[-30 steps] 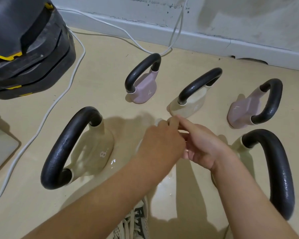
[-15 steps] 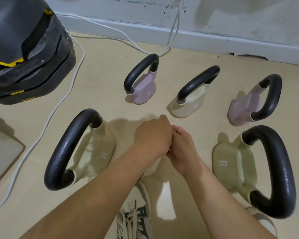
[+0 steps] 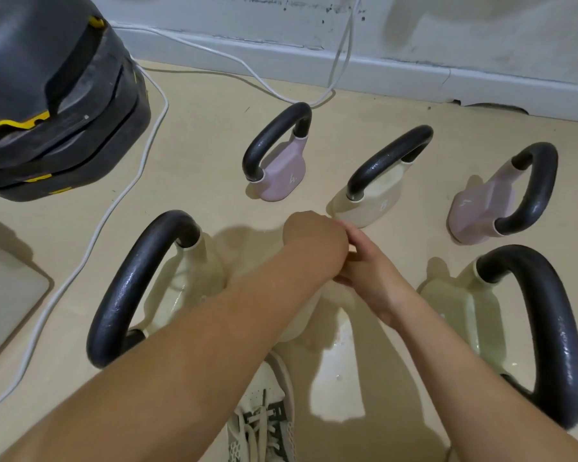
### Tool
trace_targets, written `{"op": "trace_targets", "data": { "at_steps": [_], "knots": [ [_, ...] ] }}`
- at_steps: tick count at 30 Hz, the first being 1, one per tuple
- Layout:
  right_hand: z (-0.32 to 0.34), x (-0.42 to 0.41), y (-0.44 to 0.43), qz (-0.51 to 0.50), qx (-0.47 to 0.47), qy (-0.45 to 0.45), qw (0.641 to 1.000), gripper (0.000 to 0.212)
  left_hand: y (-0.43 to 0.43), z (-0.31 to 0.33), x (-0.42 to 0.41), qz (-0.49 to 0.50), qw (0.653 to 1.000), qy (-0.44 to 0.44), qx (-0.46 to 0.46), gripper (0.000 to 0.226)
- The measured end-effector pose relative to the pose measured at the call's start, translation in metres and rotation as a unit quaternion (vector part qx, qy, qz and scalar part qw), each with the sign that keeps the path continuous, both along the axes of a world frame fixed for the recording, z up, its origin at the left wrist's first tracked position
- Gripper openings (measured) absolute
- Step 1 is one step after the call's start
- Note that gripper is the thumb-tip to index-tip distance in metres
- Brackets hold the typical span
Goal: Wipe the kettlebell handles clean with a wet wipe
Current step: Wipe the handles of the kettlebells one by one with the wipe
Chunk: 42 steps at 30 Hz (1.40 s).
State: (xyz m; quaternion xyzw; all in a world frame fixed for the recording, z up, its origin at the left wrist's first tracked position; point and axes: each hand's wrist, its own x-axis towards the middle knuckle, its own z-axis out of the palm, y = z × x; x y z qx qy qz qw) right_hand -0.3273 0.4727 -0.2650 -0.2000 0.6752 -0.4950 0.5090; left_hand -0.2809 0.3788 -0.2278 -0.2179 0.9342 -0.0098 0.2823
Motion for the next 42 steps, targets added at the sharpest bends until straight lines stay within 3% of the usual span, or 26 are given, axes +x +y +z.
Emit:
{"op": "trace_targets", "data": {
  "at_steps": [3, 7, 12, 16, 19, 24, 29, 31, 32, 35, 39, 41, 42],
  "knots": [
    [0.010, -0.006, -0.012, 0.142, -0.048, 0.123, 0.981, 0.083, 0.010, 0.004, 0.033, 0.107, 0.983, 0.145, 0.044, 0.031],
    [0.022, -0.008, -0.017, 0.319, -0.065, 0.284, 0.902, 0.079, 0.031, -0.003, 0.082, 0.223, 0.910, 0.310, 0.160, 0.040],
    [0.017, -0.008, -0.023, 0.359, -0.032, 0.360, 0.860, 0.068, 0.053, -0.019, 0.119, 0.247, 0.866, 0.402, 0.164, 0.047],
    [0.022, -0.014, -0.021, 0.331, -0.041, 0.413, 0.848, 0.030, 0.057, -0.033, 0.149, 0.229, 0.869, 0.418, 0.131, 0.043],
    [0.019, -0.009, -0.002, 0.269, -0.015, 0.402, 0.875, 0.016, 0.051, -0.048, 0.160, 0.220, 0.859, 0.450, 0.108, 0.032],
    [0.021, 0.005, 0.022, 0.209, 0.050, 0.419, 0.882, 0.018, 0.040, -0.066, 0.161, 0.263, 0.790, 0.526, 0.175, 0.026],
    [0.032, 0.016, 0.029, 0.216, 0.149, 0.436, 0.861, 0.019, 0.036, -0.069, 0.151, 0.384, 0.671, 0.569, 0.281, 0.038],
    [0.037, 0.027, 0.036, 0.217, 0.185, 0.438, 0.852, 0.018, 0.031, -0.067, 0.141, 0.437, 0.609, 0.571, 0.336, 0.032],
    [0.040, 0.035, 0.041, 0.213, 0.195, 0.437, 0.852, 0.018, 0.029, -0.067, 0.134, 0.455, 0.596, 0.568, 0.339, 0.024],
    [0.042, 0.062, 0.052, 0.198, 0.207, 0.438, 0.852, 0.020, 0.020, -0.072, 0.111, 0.495, 0.623, 0.519, 0.313, 0.009],
    [0.046, 0.083, 0.055, 0.206, 0.218, 0.431, 0.851, 0.027, 0.014, -0.076, 0.096, 0.506, 0.634, 0.480, 0.333, 0.018],
    [0.052, 0.074, 0.056, 0.241, 0.217, 0.360, 0.875, 0.026, 0.012, -0.074, 0.097, 0.515, 0.629, 0.467, 0.348, 0.016],
    [0.058, 0.066, 0.054, 0.241, 0.206, 0.273, 0.908, 0.022, 0.011, -0.074, 0.099, 0.523, 0.621, 0.460, 0.360, 0.015]
  ]
}}
